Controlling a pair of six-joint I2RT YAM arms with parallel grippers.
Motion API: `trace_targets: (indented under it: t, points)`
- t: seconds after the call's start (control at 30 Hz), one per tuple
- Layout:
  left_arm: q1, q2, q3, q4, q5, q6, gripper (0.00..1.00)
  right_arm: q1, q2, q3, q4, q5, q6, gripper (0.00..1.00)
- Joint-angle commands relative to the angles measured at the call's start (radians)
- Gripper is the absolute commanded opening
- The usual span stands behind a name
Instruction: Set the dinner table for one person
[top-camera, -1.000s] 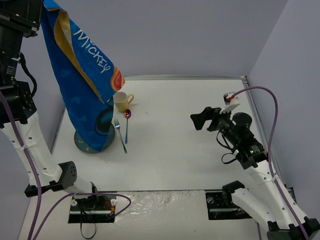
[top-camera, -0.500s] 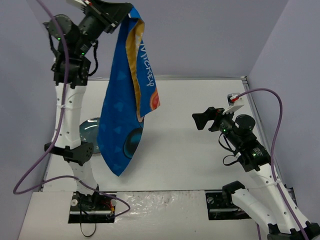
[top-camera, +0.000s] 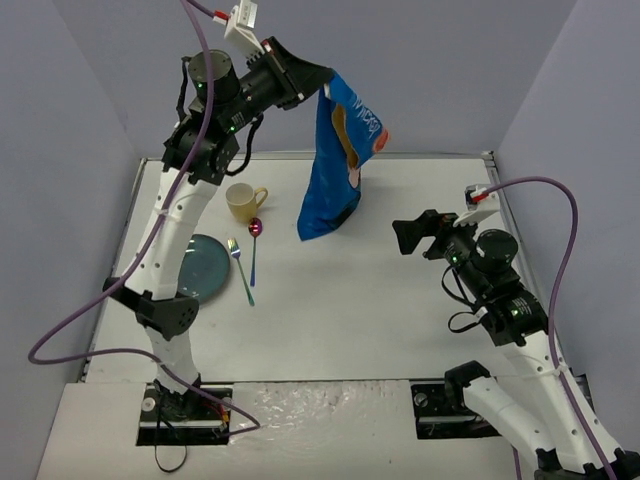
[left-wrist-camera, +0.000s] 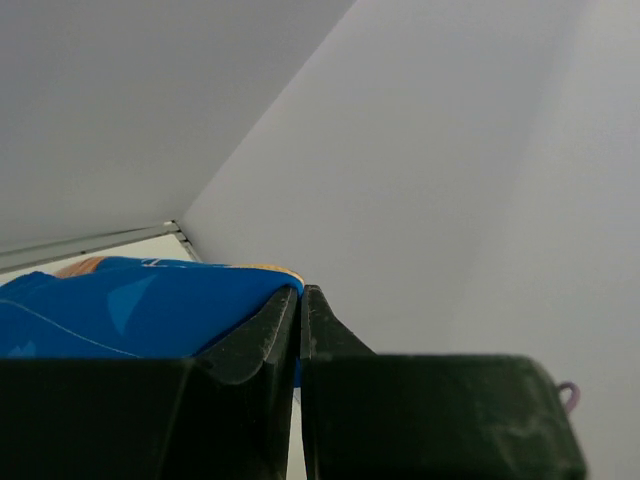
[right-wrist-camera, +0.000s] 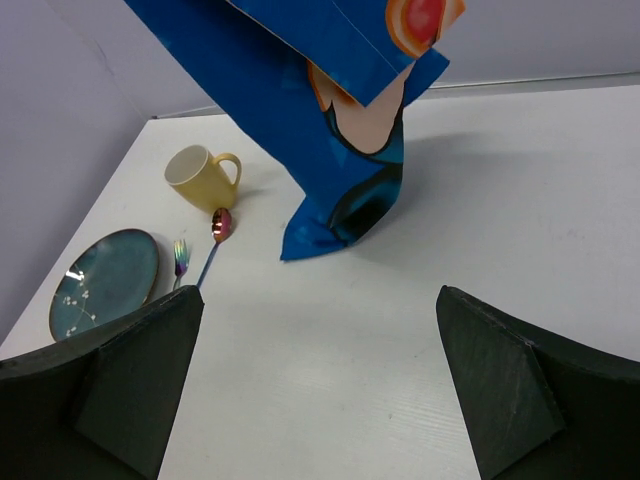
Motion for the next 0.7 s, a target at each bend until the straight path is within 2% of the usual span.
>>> trace_targets:
  t: [0.0,0.1,0.17,0.23,0.33,0.53,0.67]
  points:
    - [-0.055,-0.221,-0.210,0.087,-0.016,0.114,0.00,0.005,0.040,0.031,0.058,0.024,0.005,1.00]
    - [-0.069,-0.354,-0.494,0.137,-0.059,0.130,0.00,0.004,0.065,0.017,0.059,0.055,0.023,1.00]
    - [-0.071,-0.454,-0.631,0.144,-0.138,0.144,0.00,0.004,0.088,0.005,0.059,0.071,0.031,1.00]
    - [-0.071,-0.550,-0.863,0.129,-0.263,0.174,0.00,0.003,0.122,-0.010,0.061,0.072,0.047,0.99]
    - [-0.068,-0.638,-1.072,0.118,-0.380,0.184,0.00,0.004,0.177,-0.037,0.064,0.066,0.078,0.97]
    - [-0.066,-0.685,-1.346,0.087,-0.423,0.167,0.00,0.004,0.312,-0.104,0.062,0.018,0.137,0.91]
    - [-0.067,-0.698,-1.427,0.061,-0.422,0.183,0.00,0.005,0.396,-0.149,0.031,-0.019,0.173,0.88]
